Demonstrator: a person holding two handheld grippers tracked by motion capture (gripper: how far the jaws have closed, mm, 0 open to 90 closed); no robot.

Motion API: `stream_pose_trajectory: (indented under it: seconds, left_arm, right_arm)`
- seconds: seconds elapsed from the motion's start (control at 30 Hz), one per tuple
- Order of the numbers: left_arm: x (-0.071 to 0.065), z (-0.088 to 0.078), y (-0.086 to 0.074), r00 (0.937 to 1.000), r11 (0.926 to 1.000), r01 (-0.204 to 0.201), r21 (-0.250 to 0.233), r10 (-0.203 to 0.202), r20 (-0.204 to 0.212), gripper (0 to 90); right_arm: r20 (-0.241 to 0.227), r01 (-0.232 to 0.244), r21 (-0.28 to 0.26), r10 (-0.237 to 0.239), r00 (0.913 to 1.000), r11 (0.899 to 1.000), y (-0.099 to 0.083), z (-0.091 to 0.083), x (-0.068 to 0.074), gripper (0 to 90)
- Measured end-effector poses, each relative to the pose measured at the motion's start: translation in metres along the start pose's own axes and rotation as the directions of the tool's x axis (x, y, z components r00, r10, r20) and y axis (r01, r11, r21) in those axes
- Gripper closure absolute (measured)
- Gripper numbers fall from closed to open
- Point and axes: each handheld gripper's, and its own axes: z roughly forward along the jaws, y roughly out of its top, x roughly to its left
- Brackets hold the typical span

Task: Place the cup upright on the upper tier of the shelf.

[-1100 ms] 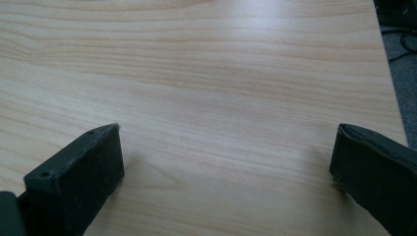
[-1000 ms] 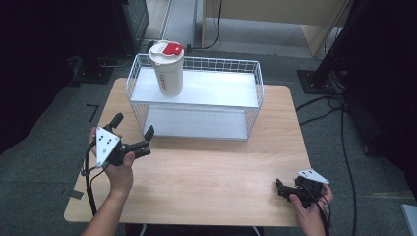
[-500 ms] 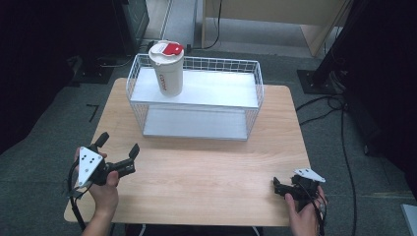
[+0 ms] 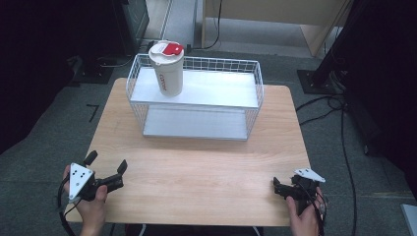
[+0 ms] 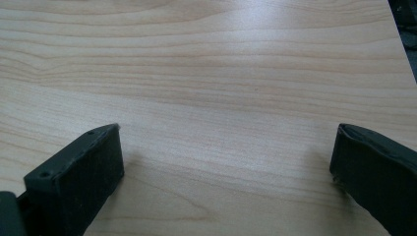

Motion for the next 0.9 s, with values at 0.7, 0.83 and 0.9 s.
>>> stream_pose_trajectory:
  seconds: [0.7,0.83,0.9]
  left_arm:
    - [0.017,0.014,-0.043,0.9952,0.9126,0.058,0.405,-0.020,-0.096,0.0]
    - [0.018,0.013,-0.045,0.9946,0.8964,0.055,0.440,-0.010,-0.104,0.0]
    - [0.018,0.015,-0.046,0.9938,0.8857,0.042,0.462,0.010,-0.111,0.0]
  right_arm:
    - [-0.009,0.007,0.003,-0.007,0.9999,1.000,0.000,0.000,0.000,0.0]
    - [-0.008,0.009,0.002,-0.009,0.9999,1.000,0.000,0.000,0.000,0.0]
    - [-0.008,0.009,0.002,-0.009,0.9999,1.000,0.000,0.000,0.000,0.0]
